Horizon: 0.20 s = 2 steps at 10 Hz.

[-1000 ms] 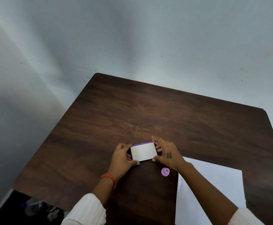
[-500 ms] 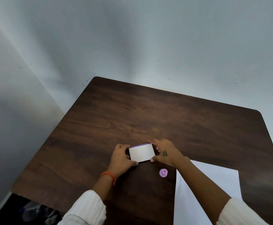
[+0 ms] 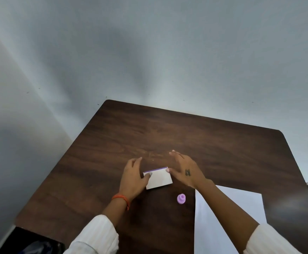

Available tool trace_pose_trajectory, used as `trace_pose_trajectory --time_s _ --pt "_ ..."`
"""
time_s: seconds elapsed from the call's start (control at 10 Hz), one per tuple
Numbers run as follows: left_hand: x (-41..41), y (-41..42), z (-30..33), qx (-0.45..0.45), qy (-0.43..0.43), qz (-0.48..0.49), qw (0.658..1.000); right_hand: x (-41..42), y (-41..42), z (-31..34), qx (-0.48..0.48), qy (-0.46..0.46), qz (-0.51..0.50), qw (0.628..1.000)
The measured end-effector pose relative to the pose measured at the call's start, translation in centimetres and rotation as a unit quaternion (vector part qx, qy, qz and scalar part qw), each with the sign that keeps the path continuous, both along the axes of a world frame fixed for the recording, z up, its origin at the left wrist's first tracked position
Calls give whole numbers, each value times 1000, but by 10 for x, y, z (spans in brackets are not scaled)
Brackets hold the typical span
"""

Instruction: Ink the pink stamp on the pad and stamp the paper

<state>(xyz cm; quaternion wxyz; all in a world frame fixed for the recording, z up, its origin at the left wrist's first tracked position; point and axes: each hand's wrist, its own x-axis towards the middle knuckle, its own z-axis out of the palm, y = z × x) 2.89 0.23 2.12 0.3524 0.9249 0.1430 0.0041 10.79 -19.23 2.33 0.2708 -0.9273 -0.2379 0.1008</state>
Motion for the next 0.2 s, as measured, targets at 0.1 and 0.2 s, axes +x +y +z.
trace_pose_trajectory --time_s 0.1,0.2 --pt "9 -10 15 75 -79 -24 994 -5 -3 15 17 -68 -29 997" --pt "24 -21 29 184 -124 -63 973 -3 -3 26 19 -134 -45 990"
